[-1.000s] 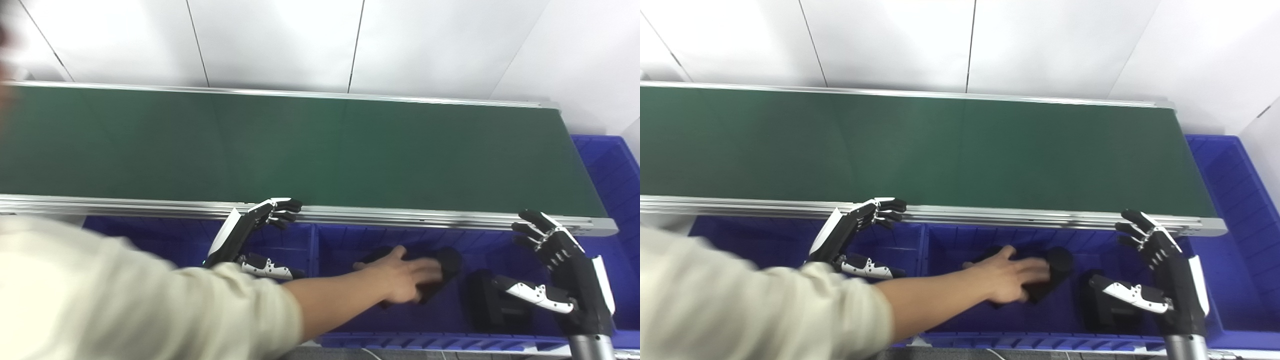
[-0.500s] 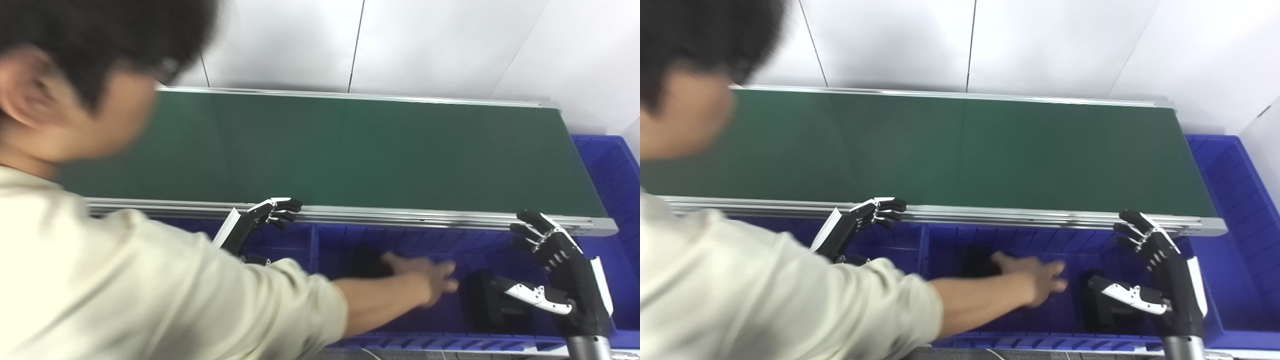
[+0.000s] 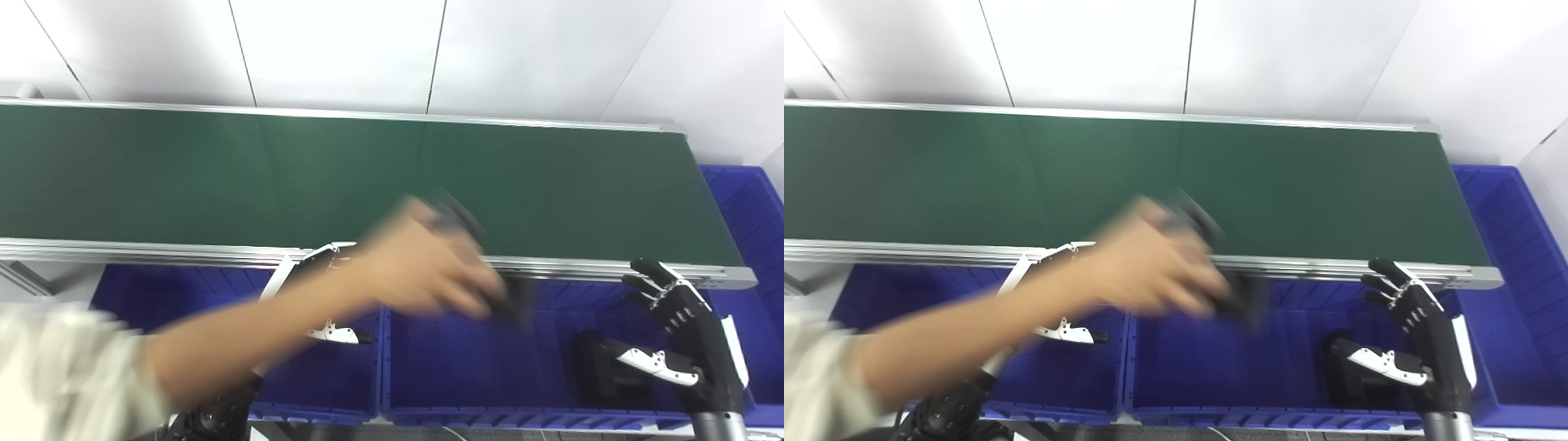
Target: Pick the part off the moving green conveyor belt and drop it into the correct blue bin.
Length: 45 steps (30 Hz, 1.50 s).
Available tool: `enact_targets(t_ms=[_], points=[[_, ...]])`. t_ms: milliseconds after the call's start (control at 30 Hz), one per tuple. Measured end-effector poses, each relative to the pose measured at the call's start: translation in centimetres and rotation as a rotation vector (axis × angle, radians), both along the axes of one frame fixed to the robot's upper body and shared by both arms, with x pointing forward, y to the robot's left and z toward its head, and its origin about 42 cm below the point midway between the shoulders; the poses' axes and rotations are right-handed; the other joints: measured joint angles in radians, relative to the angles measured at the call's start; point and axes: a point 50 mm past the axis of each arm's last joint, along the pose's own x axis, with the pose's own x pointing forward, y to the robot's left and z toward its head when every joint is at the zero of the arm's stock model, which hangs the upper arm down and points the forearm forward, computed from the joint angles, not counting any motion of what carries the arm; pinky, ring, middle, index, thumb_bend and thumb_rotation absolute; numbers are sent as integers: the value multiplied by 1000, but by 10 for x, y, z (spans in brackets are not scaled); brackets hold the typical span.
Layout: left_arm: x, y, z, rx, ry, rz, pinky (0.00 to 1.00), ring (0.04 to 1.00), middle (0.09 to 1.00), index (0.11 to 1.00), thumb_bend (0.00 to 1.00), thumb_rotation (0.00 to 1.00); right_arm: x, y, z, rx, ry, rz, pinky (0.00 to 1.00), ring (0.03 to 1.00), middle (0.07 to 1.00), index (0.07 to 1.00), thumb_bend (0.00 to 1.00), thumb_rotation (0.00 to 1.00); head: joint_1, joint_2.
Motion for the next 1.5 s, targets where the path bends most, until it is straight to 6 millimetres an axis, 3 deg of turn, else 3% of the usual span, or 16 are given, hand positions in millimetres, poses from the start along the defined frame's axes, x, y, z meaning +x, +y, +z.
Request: enact_targets(t_ms=[467,1500], points=[[-3,1,-1,2,5,0,605,694,752,752,865,0,-7,3,-4,-12,20,-7,699,752,802,782,804,1,2,-25],[-5,0,-2,1,8,-1,605,693,750,747,867,0,-8,3,-5,-11,25,-9,693,748,798,779,806,0,5,-21]])
